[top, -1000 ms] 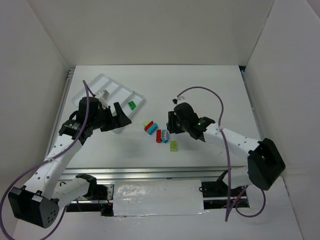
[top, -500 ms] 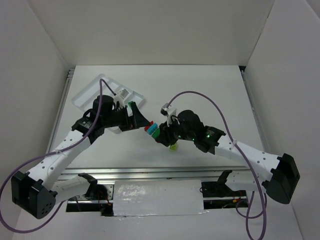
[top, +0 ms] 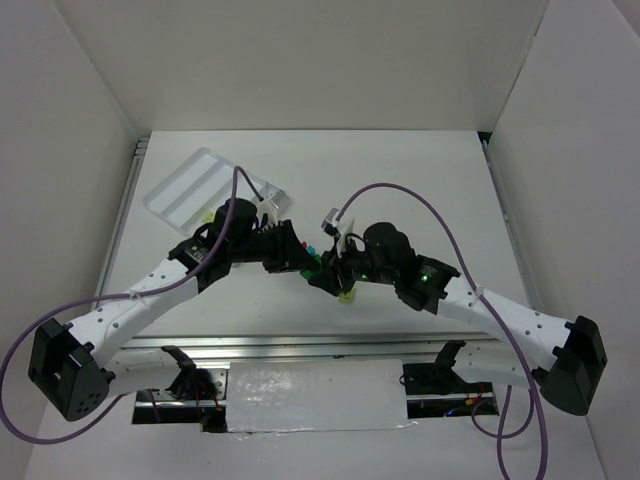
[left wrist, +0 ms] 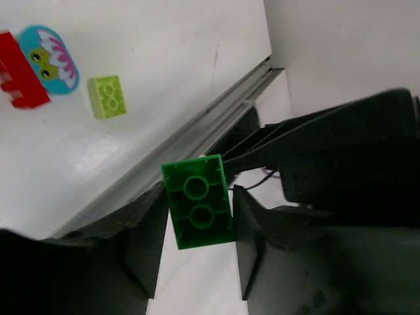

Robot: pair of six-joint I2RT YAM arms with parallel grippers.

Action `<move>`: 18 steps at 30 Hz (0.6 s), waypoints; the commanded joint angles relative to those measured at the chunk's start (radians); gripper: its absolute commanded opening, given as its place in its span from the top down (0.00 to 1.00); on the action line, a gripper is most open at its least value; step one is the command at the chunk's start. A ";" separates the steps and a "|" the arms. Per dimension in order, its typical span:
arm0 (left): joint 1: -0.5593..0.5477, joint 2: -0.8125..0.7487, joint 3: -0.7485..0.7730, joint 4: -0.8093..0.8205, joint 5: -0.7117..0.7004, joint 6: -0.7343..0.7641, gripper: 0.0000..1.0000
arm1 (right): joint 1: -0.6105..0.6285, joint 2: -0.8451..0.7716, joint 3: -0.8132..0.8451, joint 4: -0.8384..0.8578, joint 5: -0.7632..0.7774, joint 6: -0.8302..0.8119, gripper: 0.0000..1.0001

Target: Sort the legos into containers by color

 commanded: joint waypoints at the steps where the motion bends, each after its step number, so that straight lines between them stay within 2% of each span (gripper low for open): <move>1: -0.017 0.023 0.001 0.072 0.026 -0.016 0.68 | 0.016 -0.005 0.024 0.047 -0.008 -0.023 1.00; 3: -0.015 0.026 0.007 0.062 0.023 -0.008 0.84 | 0.016 0.003 0.025 0.044 0.025 -0.023 1.00; 4: -0.015 0.021 0.015 0.052 0.014 -0.002 0.99 | 0.016 0.007 0.024 0.040 0.038 -0.024 1.00; 9: -0.002 -0.014 0.065 -0.033 -0.068 0.044 1.00 | 0.016 0.023 -0.018 0.049 0.055 -0.024 1.00; 18: 0.161 -0.049 0.105 -0.063 -0.025 0.067 1.00 | 0.013 0.023 -0.074 0.067 0.090 -0.012 1.00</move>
